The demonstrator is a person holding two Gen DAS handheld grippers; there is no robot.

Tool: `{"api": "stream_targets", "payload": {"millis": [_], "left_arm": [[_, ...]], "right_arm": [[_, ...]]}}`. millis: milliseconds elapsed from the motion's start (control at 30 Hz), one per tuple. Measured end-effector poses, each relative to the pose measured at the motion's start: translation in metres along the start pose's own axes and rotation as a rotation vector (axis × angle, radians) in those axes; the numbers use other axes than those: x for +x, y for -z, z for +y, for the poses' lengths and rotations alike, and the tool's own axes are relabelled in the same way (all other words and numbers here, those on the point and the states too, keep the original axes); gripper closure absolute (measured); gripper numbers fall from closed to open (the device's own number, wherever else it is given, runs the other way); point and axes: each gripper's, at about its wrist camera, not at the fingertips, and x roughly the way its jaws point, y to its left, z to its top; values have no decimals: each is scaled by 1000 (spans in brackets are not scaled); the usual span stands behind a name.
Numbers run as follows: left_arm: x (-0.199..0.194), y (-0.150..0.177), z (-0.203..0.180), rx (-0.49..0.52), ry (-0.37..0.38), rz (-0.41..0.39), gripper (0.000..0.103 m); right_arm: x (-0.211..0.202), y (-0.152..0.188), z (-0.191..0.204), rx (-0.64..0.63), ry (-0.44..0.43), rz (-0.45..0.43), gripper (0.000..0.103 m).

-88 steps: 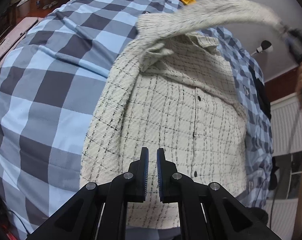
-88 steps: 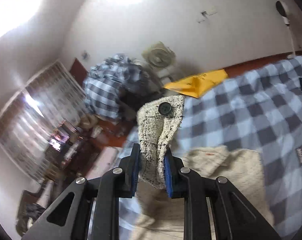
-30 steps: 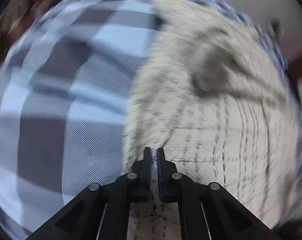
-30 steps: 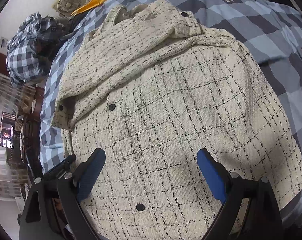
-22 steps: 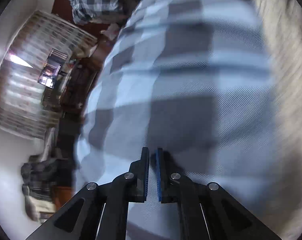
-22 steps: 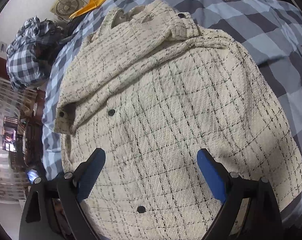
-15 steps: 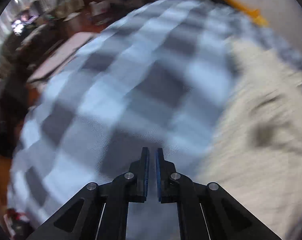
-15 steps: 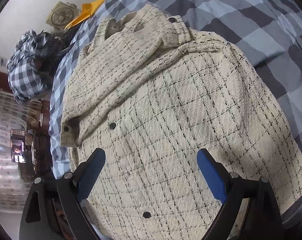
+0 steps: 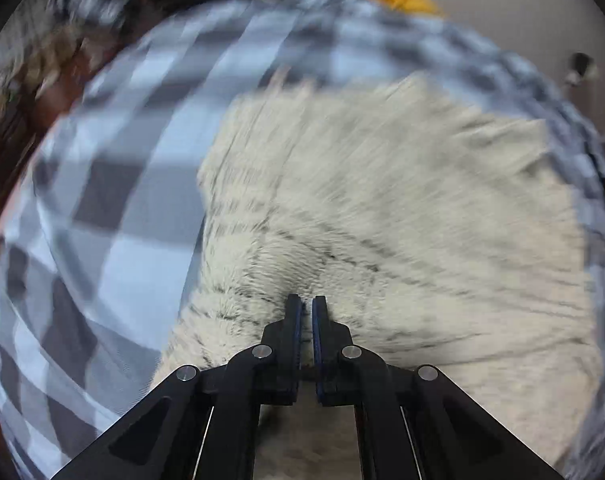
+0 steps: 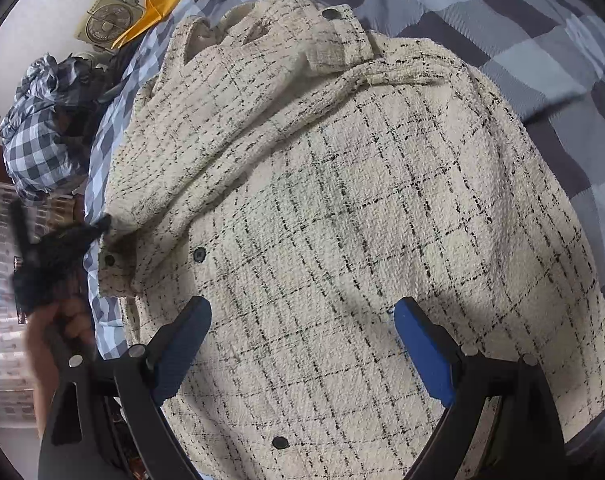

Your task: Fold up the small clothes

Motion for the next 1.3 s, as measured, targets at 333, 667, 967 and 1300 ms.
{"api": "stream_targets", "payload": {"millis": [333, 667, 967, 1300], "left_arm": [[-11, 40, 32, 161, 73, -156, 99], [-9, 72, 76, 198, -365, 11, 98], [-72, 89, 80, 151, -123, -45, 98], [-124, 187, 81, 120, -49, 72, 98]], "right_arm": [[-1, -10, -8, 12, 11, -18, 12], [-28, -18, -40, 118, -7, -130, 12], [-26, -19, -21, 57, 5, -148, 12], [-24, -16, -25, 35, 5, -133, 12]]}}
